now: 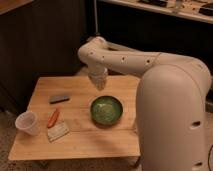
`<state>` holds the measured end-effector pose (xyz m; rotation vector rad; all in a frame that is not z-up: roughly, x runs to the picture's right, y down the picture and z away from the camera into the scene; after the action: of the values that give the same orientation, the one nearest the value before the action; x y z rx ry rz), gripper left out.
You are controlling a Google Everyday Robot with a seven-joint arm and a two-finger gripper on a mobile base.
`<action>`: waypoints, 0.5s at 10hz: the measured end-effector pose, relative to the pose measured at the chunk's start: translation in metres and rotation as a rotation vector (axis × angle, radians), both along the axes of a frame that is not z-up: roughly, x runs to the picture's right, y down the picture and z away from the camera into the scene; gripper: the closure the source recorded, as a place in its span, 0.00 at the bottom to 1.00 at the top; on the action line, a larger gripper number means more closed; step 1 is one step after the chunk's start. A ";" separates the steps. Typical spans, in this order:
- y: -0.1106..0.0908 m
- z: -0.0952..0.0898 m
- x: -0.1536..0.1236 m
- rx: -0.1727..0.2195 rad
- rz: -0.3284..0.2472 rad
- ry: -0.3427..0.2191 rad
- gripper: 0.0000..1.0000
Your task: Move the arm in a circular motion
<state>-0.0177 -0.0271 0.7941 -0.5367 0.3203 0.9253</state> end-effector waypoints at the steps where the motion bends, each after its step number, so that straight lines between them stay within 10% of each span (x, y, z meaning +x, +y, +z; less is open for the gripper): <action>1: -0.018 0.007 0.018 -0.008 0.051 0.001 0.92; 5: -0.019 -0.004 0.105 -0.054 0.209 0.048 1.00</action>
<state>0.0870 -0.0466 0.7903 -0.6057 0.3375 1.1353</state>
